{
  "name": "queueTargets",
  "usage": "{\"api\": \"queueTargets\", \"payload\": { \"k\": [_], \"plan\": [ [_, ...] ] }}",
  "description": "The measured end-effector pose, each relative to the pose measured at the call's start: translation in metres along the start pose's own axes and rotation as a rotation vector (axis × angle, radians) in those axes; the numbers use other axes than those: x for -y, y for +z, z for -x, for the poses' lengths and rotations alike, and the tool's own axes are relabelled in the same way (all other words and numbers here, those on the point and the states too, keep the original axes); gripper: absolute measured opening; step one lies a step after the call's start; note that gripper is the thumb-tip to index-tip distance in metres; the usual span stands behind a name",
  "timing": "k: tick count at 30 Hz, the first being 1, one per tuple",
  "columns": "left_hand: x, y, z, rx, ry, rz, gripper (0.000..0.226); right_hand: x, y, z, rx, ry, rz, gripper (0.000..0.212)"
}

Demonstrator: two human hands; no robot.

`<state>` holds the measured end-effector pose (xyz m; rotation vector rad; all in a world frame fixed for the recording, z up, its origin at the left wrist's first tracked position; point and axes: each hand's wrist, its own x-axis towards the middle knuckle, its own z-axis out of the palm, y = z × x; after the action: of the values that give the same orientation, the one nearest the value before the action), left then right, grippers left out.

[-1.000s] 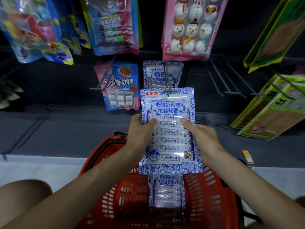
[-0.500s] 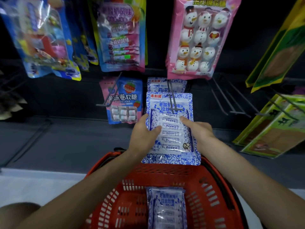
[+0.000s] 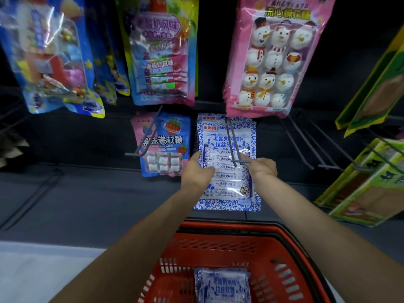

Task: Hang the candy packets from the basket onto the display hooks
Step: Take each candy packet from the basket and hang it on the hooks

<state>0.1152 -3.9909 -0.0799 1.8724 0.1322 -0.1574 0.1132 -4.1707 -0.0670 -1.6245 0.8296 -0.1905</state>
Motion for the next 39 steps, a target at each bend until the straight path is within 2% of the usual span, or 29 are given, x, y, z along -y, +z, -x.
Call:
{"api": "queueTargets", "payload": {
  "k": [6,10,15,18,24,26,28,31,32,35,39],
  "plan": [
    [-0.001,0.008,-0.029,-0.056,-0.032,-0.110,0.072,-0.009,0.021,-0.032,0.001,-0.022,-0.013,0.061],
    [0.004,0.013,-0.045,-0.091,-0.048,-0.200,0.054,-0.017,0.033,-0.050,-0.007,-0.065,0.056,0.047],
    [0.012,0.023,-0.066,-0.149,-0.026,-0.317,0.034,-0.017,0.044,-0.067,-0.058,-0.040,0.081,0.048],
    [0.015,0.028,-0.073,-0.168,-0.024,-0.378,0.035,-0.014,0.048,-0.075,-0.043,-0.010,0.108,0.049],
    [0.013,0.032,-0.082,-0.127,-0.040,-0.475,0.047,-0.015,0.056,-0.084,-0.046,-0.007,0.083,0.074],
    [0.015,0.034,-0.085,-0.128,-0.039,-0.482,0.053,-0.019,0.058,-0.086,-0.043,-0.028,0.038,0.071],
    [0.016,0.037,-0.087,-0.145,-0.037,-0.471,0.051,-0.022,0.059,-0.086,-0.054,-0.068,0.001,0.056],
    [0.014,0.042,-0.084,-0.175,-0.039,-0.388,0.052,-0.026,0.057,-0.087,-0.049,-0.188,0.112,0.038],
    [0.012,0.044,-0.083,-0.181,-0.040,-0.356,0.056,-0.026,0.057,-0.088,-0.067,-0.203,0.132,0.038],
    [0.005,0.048,-0.080,-0.205,-0.027,-0.281,0.067,-0.021,0.059,-0.081,-0.129,-0.213,0.069,0.056],
    [-0.009,0.051,-0.081,-0.253,0.008,-0.184,0.070,-0.016,0.063,-0.077,-0.144,-0.281,0.086,0.058]
  ]
}}
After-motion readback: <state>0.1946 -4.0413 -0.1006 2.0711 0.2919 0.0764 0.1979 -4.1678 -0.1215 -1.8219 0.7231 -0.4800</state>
